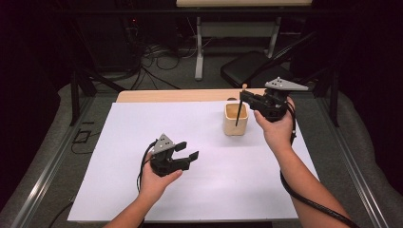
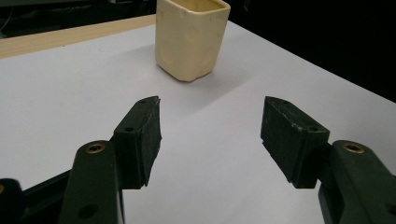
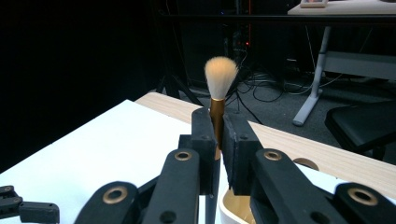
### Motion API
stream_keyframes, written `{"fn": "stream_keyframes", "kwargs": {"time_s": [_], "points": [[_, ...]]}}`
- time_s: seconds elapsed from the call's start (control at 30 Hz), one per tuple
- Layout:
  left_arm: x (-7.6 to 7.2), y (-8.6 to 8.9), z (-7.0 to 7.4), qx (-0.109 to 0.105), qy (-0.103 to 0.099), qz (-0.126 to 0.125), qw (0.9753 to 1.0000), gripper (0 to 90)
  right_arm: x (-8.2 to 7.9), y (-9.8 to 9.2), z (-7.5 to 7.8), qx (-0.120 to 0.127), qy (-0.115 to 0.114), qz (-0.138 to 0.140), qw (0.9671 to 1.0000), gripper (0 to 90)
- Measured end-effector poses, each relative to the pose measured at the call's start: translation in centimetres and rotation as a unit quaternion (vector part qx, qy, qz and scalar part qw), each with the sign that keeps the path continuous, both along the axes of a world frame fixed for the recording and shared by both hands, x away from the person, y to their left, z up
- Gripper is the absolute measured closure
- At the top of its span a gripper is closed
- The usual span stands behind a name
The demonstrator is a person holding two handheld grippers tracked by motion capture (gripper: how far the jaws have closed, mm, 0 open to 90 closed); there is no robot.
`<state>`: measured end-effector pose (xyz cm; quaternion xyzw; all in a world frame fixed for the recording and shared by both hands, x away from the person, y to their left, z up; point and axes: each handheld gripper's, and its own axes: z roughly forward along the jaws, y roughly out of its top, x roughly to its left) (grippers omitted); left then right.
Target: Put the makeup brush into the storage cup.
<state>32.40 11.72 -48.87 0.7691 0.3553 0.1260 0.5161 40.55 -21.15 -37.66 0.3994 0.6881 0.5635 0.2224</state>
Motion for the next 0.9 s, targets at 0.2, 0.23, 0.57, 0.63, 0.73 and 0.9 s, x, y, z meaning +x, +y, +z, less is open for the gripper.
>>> {"fn": "stream_keyframes", "kwargs": {"time_s": [0.2, 0.23, 0.57, 0.63, 0.73, 0.9], "points": [[0.0, 0.1, 0.0, -0.001, 0.0, 0.001, 1.0, 38.0, 0.4, 0.1, -0.1, -0.003, 0.001, -0.003, 1.0, 83.5], [0.0, 0.1, 0.0, -0.001, 0.0, 0.001, 1.0, 38.0, 0.5, 0.1, -0.1, -0.004, 0.001, -0.003, 1.0, 83.6], [0.1, 0.2, 0.1, -0.001, 0.0, 0.001, 1.0, 38.0, 0.9, 0.4, 0.1, -0.007, -0.002, -0.007, 1.0, 83.5], [0.1, 0.2, 0.1, -0.002, 0.0, 0.001, 1.0, 38.0, 1.0, 0.4, 0.1, -0.009, -0.004, -0.007, 0.9999, 83.5], [0.1, 0.3, 0.1, -0.003, 0.0, 0.002, 1.0, 38.0, 1.2, 0.5, 0.2, -0.011, -0.006, -0.01, 0.9999, 83.5], [0.1, 0.3, 0.1, -0.004, 0.0, 0.003, 1.0, 38.0, 1.6, 0.5, 0.1, -0.012, -0.007, -0.015, 0.9998, 83.5]]}}
